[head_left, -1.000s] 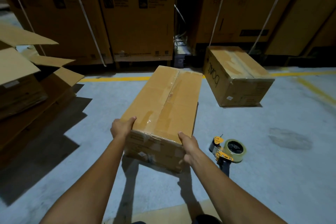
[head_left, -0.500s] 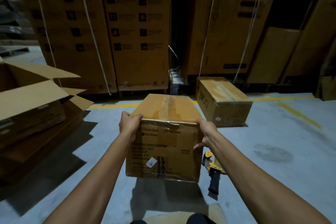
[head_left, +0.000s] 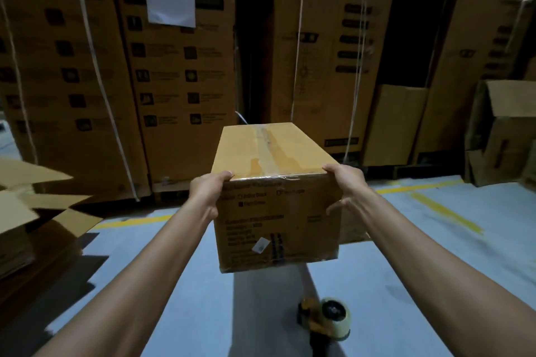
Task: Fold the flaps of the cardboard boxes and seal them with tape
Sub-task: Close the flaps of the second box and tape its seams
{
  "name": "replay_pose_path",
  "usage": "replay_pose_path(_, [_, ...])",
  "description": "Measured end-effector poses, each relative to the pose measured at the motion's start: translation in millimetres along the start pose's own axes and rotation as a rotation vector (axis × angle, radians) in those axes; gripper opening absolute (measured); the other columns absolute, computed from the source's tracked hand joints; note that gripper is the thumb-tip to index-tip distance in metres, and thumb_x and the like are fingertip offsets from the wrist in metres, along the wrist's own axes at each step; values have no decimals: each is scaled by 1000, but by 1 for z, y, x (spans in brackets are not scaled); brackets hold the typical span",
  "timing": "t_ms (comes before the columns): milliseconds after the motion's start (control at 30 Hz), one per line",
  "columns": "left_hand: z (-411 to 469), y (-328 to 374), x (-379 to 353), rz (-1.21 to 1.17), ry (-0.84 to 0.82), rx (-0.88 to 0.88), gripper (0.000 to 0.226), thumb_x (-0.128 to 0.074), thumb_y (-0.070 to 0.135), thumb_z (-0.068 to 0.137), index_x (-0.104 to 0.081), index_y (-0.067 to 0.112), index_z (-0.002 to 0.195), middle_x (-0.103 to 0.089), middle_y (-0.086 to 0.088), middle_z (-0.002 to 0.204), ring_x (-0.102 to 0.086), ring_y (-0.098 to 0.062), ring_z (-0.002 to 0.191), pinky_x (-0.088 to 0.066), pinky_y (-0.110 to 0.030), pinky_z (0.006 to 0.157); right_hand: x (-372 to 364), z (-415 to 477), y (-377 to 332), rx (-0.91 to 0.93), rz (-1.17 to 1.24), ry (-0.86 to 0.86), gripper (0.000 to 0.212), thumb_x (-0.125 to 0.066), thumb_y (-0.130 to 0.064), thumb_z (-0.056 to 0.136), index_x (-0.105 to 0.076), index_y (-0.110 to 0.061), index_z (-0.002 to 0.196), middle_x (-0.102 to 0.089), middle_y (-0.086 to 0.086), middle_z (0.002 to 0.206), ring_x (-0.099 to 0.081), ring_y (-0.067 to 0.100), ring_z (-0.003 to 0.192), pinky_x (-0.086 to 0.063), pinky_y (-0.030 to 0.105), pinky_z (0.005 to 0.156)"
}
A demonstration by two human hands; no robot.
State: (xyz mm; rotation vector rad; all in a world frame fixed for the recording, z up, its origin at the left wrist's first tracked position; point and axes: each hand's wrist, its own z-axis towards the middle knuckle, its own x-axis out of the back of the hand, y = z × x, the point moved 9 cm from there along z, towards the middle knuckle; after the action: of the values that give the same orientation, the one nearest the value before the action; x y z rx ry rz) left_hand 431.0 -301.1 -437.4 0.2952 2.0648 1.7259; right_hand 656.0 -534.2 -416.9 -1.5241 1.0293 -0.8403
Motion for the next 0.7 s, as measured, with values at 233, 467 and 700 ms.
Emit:
replay_pose_path(233, [112,-27,-148,-14,-104,-21,20,-73,16,89,-69,7,106,-72,-13,101,-67,-25,88,-54,-27,48,49,157,-15,68,32,112,35,-72,-25,93,-61,-10,123,-48,5,120,-43,45,128,-50,78,74])
replay_pose_path(467, [218,-78,-276,-31,-179,-17,36,-70,18,92,-62,11,127,-71,-11,104,-67,-26,85,-54,-30,48,90,315,-10,149,22,230,24,-69,-27,93,-65,-17,114,-55,6,115,-47,36,106,-53,73,73])
replay_pose_path(700, [275,-126,-378,405,-528,-320,68,-67,36,93,-34,30,153,-35,0,158,-43,-25,138,-45,-47,108,116,436,22,329,-128,356,72,-66,-27,97,-28,-22,158,-30,7,163,-29,33,148,-35,53,117])
